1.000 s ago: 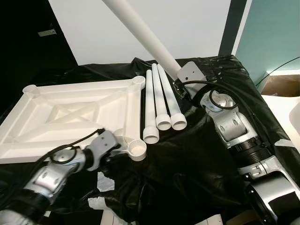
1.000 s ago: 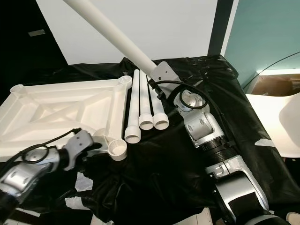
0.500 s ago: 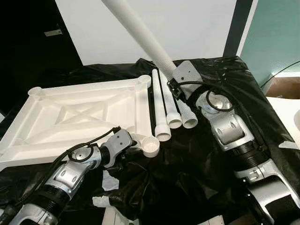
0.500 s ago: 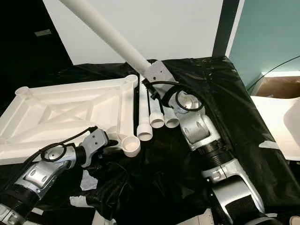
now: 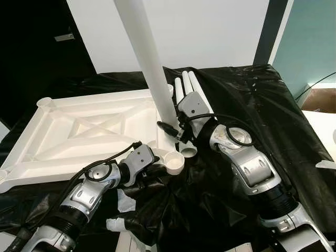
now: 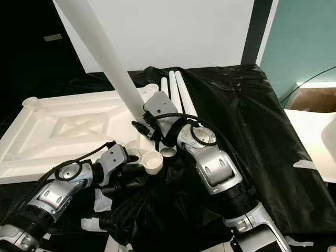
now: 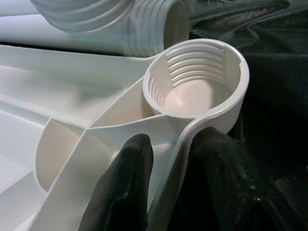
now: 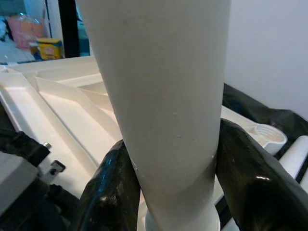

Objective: Building children table

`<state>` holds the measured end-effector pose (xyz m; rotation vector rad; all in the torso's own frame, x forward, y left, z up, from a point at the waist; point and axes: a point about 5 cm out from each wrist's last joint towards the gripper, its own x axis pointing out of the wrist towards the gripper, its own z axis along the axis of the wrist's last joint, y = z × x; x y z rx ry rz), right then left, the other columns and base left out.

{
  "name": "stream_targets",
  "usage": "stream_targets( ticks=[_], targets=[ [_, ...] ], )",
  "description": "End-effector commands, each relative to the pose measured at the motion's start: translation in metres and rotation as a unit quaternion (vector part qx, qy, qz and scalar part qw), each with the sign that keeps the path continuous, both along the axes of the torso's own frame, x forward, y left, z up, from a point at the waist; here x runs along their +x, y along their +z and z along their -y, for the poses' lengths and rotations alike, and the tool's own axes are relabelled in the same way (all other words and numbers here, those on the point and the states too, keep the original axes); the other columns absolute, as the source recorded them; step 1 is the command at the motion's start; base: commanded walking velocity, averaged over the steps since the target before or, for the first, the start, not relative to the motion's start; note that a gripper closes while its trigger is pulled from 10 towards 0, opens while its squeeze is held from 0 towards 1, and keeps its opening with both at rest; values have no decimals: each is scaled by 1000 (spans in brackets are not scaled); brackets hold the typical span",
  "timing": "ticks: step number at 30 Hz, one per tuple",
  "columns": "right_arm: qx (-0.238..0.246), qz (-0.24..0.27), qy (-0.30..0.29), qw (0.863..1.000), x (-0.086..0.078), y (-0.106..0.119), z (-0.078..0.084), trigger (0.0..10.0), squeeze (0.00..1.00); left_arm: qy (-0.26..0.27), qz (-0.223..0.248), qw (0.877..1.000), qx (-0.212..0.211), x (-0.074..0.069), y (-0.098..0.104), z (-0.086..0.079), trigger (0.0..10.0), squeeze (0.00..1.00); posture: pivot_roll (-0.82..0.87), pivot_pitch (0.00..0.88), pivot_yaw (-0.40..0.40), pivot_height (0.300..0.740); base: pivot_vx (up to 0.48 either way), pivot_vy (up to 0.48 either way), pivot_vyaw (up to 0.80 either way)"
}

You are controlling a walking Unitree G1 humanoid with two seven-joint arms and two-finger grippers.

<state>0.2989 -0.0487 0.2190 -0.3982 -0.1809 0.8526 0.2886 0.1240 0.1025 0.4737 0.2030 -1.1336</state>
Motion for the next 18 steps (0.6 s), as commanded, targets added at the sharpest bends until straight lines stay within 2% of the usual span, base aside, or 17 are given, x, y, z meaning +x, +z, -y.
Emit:
stream_targets(
  ticks=[1,11,18],
  targets=[
    [15,-10,11,1000,-3,2,-2,10000,0,-22,-18,1000,4,-4,-9,11,10000,0,-4,0,77,740,0,0,0],
    [32,-88,31,995,-12,-16,4,10000,0,-17,-9,1000,-2,0,-9,15,10000,0,-6,0,73,740,0,0,0],
    [18,-99,24,995,-12,-24,12,10000,0,-17,-8,1000,-4,2,-10,17,10000,0,-7,0,71,740,0,0,0]
  ],
)
